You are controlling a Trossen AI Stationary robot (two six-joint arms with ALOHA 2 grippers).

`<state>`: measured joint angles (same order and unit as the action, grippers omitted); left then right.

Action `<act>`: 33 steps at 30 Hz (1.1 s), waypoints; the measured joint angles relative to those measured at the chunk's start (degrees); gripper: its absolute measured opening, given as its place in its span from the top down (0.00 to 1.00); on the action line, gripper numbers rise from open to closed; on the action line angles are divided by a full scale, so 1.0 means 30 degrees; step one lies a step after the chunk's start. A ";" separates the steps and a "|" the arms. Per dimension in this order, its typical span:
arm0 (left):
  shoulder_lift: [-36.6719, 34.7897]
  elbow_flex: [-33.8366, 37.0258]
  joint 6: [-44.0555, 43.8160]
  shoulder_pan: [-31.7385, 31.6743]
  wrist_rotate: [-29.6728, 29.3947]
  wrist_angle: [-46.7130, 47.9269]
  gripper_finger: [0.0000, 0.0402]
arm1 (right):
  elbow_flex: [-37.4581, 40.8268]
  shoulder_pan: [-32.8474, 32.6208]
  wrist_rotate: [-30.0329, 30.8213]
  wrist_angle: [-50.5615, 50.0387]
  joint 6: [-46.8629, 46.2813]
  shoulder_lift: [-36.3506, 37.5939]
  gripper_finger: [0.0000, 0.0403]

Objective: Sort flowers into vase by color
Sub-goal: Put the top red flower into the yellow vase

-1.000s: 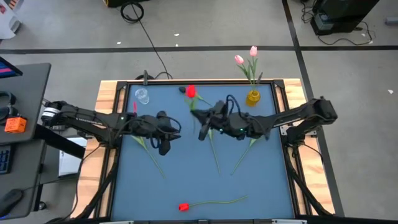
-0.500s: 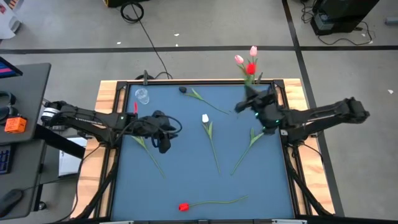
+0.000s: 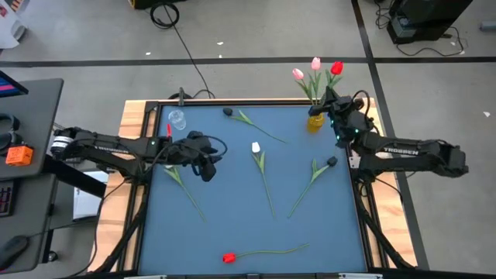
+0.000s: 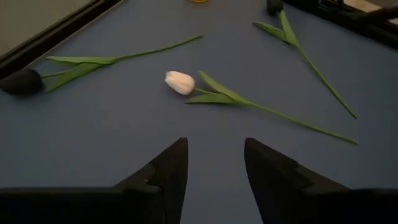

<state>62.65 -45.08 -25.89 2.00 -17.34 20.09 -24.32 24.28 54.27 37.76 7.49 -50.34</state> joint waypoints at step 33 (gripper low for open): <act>-0.0001 -0.0022 -0.0461 -0.3209 0.0671 0.0178 0.60 | -0.0369 0.3496 -0.2549 -0.2523 -0.2107 -0.2662 0.89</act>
<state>62.65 -45.15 -27.28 -7.63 -15.33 20.62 -25.43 34.76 46.62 30.19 1.17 -58.33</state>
